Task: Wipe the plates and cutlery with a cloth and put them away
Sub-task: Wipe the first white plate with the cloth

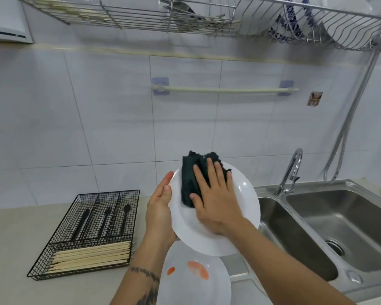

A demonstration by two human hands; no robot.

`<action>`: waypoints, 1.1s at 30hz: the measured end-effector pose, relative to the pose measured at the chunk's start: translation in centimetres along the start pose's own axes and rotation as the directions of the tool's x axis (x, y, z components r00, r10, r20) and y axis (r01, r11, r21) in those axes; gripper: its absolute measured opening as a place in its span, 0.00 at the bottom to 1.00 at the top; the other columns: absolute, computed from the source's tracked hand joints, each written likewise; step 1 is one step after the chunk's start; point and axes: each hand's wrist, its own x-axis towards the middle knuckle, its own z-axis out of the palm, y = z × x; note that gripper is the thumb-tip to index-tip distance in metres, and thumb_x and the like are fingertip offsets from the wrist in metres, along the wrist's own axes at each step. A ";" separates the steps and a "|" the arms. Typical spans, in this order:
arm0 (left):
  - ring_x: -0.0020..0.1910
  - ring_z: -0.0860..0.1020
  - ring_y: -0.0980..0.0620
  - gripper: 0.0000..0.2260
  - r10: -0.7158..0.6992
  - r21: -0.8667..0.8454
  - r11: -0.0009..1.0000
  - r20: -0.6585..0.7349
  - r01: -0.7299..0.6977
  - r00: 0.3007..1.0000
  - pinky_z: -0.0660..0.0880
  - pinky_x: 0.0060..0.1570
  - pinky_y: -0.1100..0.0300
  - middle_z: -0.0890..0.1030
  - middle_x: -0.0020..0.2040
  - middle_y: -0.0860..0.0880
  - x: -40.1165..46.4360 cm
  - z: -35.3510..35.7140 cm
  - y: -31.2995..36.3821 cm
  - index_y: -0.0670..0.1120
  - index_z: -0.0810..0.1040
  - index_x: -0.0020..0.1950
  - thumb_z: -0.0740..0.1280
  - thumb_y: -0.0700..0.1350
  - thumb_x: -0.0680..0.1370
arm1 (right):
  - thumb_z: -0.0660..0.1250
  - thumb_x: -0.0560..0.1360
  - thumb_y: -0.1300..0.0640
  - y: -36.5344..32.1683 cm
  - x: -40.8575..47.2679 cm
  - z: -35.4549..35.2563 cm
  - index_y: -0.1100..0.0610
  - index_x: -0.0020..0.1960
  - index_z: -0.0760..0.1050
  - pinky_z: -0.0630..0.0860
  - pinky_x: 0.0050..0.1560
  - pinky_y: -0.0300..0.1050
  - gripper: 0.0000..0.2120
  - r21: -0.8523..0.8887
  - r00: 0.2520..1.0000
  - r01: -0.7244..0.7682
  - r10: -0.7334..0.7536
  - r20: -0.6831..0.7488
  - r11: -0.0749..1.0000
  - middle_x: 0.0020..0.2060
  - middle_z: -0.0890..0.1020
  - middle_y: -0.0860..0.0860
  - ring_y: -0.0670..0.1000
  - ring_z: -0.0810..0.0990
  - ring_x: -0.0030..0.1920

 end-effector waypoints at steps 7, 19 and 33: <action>0.60 0.82 0.44 0.17 -0.004 0.023 1.000 -0.065 0.005 0.998 0.77 0.61 0.43 0.84 0.59 0.45 0.4 -0.3 -0.7 0.53 0.83 0.59 0.56 0.40 0.85 | 0.49 0.80 0.41 0.8 -2.2 0.8 0.47 0.80 0.42 0.38 0.76 0.60 0.32 -0.013 0.977 0.185 -0.182 0.115 0.983 0.79 0.38 0.50 0.52 0.36 0.78; 0.51 0.82 0.47 0.13 0.131 -0.015 0.990 -0.233 -0.138 0.964 0.80 0.47 0.52 0.82 0.58 0.45 2.1 -1.6 2.3 0.52 0.82 0.55 0.60 0.38 0.84 | 0.41 0.77 0.41 -1.4 -7.8 -0.2 0.46 0.79 0.55 0.35 0.75 0.60 0.30 0.092 0.995 -0.029 0.019 0.103 0.995 0.79 0.50 0.46 0.48 0.40 0.78; 0.61 0.78 0.45 0.11 0.087 0.221 0.974 -0.194 -0.043 0.977 0.77 0.59 0.44 0.80 0.63 0.46 0.2 -4.2 -0.4 0.55 0.80 0.57 0.62 0.41 0.83 | 0.55 0.63 0.63 0.8 -5.1 -0.2 0.50 0.51 0.77 0.68 0.63 0.54 0.21 0.148 0.942 0.163 -0.109 -0.316 0.976 0.41 0.75 0.47 0.53 0.75 0.43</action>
